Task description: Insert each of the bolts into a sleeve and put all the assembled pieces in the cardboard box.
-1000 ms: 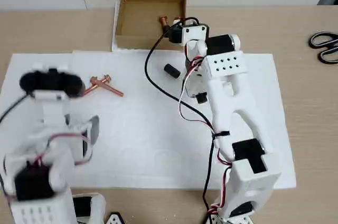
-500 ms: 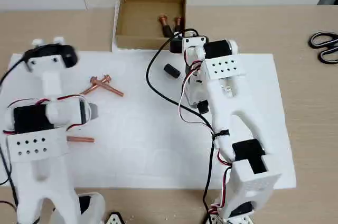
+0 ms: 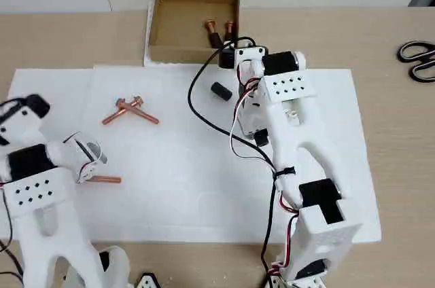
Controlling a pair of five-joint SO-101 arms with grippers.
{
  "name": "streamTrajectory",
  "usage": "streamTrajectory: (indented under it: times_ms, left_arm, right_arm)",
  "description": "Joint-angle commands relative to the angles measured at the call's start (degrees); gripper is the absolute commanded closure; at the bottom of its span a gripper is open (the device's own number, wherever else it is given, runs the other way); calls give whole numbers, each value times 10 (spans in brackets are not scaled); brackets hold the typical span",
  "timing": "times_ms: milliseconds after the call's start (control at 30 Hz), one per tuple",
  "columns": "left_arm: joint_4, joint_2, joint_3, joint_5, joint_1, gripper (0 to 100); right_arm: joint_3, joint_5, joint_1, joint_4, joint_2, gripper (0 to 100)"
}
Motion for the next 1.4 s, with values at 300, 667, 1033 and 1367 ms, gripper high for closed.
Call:
streamTrajectory:
  times_ms: [300,667,1033,1367]
  left_arm:
    - [-76,166,-15,73,2,797]
    - [-75,297,-74,161,1,797]
    - [-108,302,-73,165,-76,797]
    - [-151,303,-67,167,-76,798]
  right_arm:
    - [-3,6,2,-1,-38,995]
    - [-3,6,2,0,-38,995]
    - [-3,6,2,0,-38,995]
    - [-3,6,2,0,-38,995]
